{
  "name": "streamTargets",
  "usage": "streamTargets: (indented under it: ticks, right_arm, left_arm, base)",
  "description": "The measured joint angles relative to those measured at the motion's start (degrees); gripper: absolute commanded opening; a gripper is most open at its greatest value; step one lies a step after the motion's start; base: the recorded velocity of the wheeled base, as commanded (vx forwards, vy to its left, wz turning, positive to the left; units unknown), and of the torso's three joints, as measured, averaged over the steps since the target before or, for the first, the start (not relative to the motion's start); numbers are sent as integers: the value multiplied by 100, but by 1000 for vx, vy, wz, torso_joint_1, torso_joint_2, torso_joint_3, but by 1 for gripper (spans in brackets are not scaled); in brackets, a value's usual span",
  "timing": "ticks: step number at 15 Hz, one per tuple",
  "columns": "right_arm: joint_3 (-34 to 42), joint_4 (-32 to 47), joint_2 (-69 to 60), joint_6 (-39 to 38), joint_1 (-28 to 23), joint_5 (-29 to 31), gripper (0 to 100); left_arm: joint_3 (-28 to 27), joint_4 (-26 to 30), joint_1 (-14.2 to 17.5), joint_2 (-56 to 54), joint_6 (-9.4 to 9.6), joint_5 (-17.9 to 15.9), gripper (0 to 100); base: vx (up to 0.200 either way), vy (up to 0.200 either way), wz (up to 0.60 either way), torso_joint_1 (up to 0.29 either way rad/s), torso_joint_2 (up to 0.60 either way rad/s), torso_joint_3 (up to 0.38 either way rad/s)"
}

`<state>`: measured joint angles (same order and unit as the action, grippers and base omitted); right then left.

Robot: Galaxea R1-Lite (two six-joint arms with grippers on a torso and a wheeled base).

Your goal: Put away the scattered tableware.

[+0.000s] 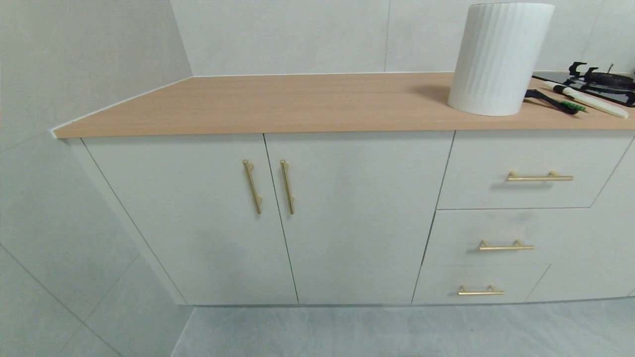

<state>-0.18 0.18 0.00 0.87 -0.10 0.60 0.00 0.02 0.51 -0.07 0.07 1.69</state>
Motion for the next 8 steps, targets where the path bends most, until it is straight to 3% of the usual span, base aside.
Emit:
streamTargets:
  ticks: [3, 8]
  right_arm:
    - [0, 0, -2, -2, 0, 0, 100]
    - [0, 0, 0, -9, 0, 2, 100]
  left_arm:
    - [-2, -2, -10, 0, 0, -2, 100]
    - [0, -2, 1, 0, -12, 2, 100]
  base:
    - [-200, -200, 0, 2, 2, 7]
    - [0, 0, 0, 0, 0, 0]
